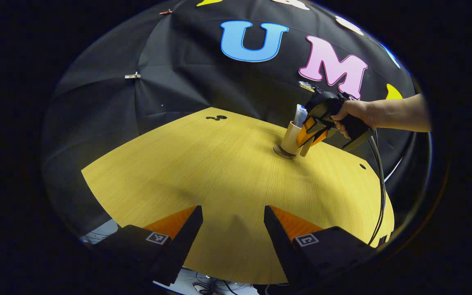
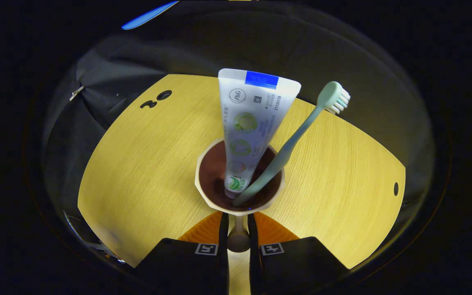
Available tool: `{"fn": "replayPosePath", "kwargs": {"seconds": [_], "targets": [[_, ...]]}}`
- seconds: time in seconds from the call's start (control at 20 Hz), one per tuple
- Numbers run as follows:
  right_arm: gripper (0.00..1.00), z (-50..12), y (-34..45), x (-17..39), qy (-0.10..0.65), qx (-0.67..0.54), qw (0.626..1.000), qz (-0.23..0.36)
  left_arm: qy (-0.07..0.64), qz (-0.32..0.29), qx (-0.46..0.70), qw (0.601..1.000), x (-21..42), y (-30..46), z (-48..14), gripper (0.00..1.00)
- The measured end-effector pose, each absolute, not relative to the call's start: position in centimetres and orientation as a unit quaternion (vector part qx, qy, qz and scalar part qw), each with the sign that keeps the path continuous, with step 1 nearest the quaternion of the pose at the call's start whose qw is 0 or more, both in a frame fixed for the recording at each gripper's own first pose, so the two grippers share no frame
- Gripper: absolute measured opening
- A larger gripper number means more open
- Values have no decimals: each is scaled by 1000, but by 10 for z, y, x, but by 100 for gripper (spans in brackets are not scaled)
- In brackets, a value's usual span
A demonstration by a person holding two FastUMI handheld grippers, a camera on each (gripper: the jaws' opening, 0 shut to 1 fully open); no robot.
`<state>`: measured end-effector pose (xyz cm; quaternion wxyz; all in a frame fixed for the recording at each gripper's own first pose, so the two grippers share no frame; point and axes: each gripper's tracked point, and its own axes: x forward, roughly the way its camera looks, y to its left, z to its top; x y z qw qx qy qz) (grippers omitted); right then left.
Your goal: Put the toothbrush and toothpaste on the desktop into the cup, then pick up the cup and place it on the coaster on the desktop.
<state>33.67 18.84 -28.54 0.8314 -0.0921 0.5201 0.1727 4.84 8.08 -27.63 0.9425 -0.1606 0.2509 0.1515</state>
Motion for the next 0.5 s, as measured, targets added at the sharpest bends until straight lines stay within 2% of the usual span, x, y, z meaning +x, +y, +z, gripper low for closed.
{"fn": "replayPosePath", "kwargs": {"seconds": [0.5], "targets": [[23,-288,190,335,527,-91,828,168,246,163,-159,942,44,89,-274,95]]}}
